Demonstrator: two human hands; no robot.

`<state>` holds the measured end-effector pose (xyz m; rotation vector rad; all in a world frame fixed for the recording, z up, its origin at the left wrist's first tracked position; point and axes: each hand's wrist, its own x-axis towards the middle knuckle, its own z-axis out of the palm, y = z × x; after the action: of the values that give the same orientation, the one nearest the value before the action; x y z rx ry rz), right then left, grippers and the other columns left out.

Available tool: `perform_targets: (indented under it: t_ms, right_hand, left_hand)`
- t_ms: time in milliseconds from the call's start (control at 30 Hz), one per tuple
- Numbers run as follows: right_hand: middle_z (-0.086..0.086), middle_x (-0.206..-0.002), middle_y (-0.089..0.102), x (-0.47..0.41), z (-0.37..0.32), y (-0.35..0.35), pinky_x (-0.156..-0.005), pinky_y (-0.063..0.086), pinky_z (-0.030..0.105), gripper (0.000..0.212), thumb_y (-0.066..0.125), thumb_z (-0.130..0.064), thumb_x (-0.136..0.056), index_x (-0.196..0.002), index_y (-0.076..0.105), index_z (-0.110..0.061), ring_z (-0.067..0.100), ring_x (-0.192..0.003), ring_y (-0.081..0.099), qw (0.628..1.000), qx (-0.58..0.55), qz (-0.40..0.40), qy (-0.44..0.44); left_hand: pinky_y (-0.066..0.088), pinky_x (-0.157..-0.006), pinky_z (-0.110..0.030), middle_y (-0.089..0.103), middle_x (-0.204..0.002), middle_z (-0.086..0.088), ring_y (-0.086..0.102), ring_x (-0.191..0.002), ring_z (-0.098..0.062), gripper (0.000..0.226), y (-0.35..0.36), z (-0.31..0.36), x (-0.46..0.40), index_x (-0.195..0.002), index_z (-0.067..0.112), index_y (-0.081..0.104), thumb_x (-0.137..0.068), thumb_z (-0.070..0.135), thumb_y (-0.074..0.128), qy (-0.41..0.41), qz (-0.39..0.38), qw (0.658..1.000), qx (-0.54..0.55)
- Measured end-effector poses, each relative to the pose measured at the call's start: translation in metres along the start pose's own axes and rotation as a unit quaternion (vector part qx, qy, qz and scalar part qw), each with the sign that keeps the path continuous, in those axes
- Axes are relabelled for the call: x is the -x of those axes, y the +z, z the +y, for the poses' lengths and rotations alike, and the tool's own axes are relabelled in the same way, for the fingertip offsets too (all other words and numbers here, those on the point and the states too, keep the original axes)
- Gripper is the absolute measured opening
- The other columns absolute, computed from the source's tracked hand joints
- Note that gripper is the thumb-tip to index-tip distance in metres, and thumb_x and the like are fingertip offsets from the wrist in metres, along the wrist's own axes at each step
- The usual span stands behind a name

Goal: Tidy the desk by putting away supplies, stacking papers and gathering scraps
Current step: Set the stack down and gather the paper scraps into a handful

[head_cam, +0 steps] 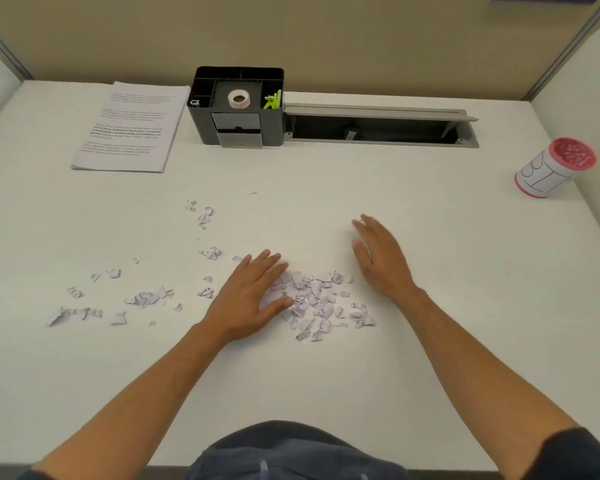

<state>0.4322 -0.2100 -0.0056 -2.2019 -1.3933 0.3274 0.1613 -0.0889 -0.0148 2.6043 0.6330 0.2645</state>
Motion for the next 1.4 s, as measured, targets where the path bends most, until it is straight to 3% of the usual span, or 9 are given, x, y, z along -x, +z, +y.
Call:
perform_targets:
  t_ms: [133, 300, 567, 700, 800, 933, 1100, 1267, 1400]
  right_hand:
    - [0.003, -0.163, 0.014, -0.023, 0.012, 0.006, -0.122, -0.002, 0.039, 0.055, 0.027, -0.036, -0.105, -0.154, 0.020, -0.013, 0.017, -0.151, 0.007, 0.993, 0.071, -0.067, 0.061]
    - [0.001, -0.163, 0.012, -0.013, 0.002, 0.007, -0.121, -0.007, 0.033, 0.065, 0.015, -0.044, -0.098, -0.154, 0.020, -0.013, 0.010, -0.150, 0.004, 0.988, 0.079, -0.130, -0.016]
    - [-0.002, -0.162, 0.019, 0.064, -0.028, 0.018, -0.122, -0.001, 0.032, 0.062, 0.014, -0.046, -0.100, -0.153, 0.026, -0.015, 0.007, -0.149, 0.007, 0.968, 0.074, -0.193, -0.142]
    - [-0.001, -0.159, 0.027, 0.078, -0.038, 0.009, -0.121, 0.016, 0.037, 0.071, 0.021, -0.060, -0.096, -0.150, 0.034, -0.016, 0.007, -0.148, 0.015, 0.987, 0.016, -0.145, -0.073]
    - [-0.005, -0.153, 0.036, 0.089, -0.044, -0.009, -0.111, 0.033, 0.040, 0.079, 0.037, -0.074, -0.085, -0.148, 0.037, -0.025, 0.019, -0.139, 0.033, 0.997, 0.050, -0.055, 0.035]
    - [-0.003, -0.146, 0.031, 0.099, -0.049, -0.024, -0.096, 0.042, 0.040, 0.101, 0.059, -0.079, -0.070, -0.150, 0.022, -0.031, 0.023, -0.132, 0.034, 0.970, 0.088, -0.142, 0.177]
    - [0.003, -0.134, 0.031, 0.099, -0.069, -0.010, -0.086, 0.046, 0.039, 0.108, 0.072, -0.072, -0.062, -0.146, 0.024, -0.025, 0.026, -0.120, 0.038, 0.962, 0.119, -0.183, 0.164]
    - [0.008, -0.133, 0.032, 0.085, -0.090, 0.006, -0.086, 0.048, 0.040, 0.101, 0.077, -0.062, -0.066, -0.145, 0.028, -0.021, 0.030, -0.117, 0.038, 0.966, 0.118, -0.178, 0.144]
    - [0.009, -0.128, 0.036, 0.076, -0.098, 0.010, -0.086, 0.049, 0.039, 0.077, 0.075, -0.050, -0.075, -0.139, 0.040, -0.025, 0.031, -0.112, 0.040, 0.971, 0.090, -0.176, 0.133]
  left_hand:
    - [-0.001, -0.122, -0.032, 0.014, -0.162, 0.005, 0.001, -0.150, -0.007, 0.086, 0.007, 0.004, 0.021, -0.155, 0.023, 0.019, -0.088, 0.077, 0.027, -0.035, -0.029, 0.998, -0.031]
    - [0.001, -0.122, -0.039, 0.012, -0.163, 0.004, 0.000, -0.150, -0.008, 0.092, 0.013, 0.012, 0.024, -0.155, 0.021, 0.016, -0.086, 0.081, 0.023, -0.025, -0.043, 0.998, -0.049]
    - [-0.003, -0.122, -0.035, 0.010, -0.163, 0.004, -0.004, -0.150, -0.008, 0.095, 0.014, 0.016, 0.015, -0.156, 0.024, 0.010, -0.084, 0.080, 0.036, 0.015, -0.074, 0.996, -0.044]
    - [-0.001, -0.122, -0.037, 0.003, -0.164, 0.005, -0.012, -0.149, -0.007, 0.095, 0.010, 0.018, 0.013, -0.156, 0.025, 0.006, -0.083, 0.081, 0.032, 0.019, -0.103, 0.993, -0.052]
    - [0.018, -0.119, -0.041, 0.017, -0.162, 0.002, 0.011, -0.149, -0.017, 0.100, -0.002, 0.024, 0.017, -0.155, 0.030, 0.015, -0.075, 0.088, 0.036, -0.035, -0.068, 0.994, -0.076]
    - [0.037, -0.101, -0.046, 0.024, -0.152, 0.003, 0.030, -0.133, -0.025, 0.114, -0.019, 0.036, 0.016, -0.153, 0.039, 0.012, -0.059, 0.094, 0.046, -0.132, -0.096, 0.979, -0.119]
    - [0.047, -0.091, -0.045, 0.018, -0.146, 0.002, 0.027, -0.128, -0.027, 0.132, -0.020, 0.055, 0.003, -0.152, 0.040, -0.002, -0.050, 0.085, 0.067, -0.165, -0.165, 0.970, -0.067]
    - [0.047, -0.095, -0.045, 0.023, -0.143, -0.001, 0.028, -0.125, -0.030, 0.108, -0.013, 0.069, -0.013, -0.148, 0.037, 0.024, -0.060, 0.066, 0.079, -0.153, -0.212, 0.962, -0.080]
    - [0.045, -0.095, -0.043, 0.035, -0.137, -0.003, 0.038, -0.119, -0.031, 0.078, -0.010, 0.069, -0.020, -0.141, 0.031, 0.043, -0.073, 0.050, 0.078, -0.140, -0.202, 0.968, -0.052]
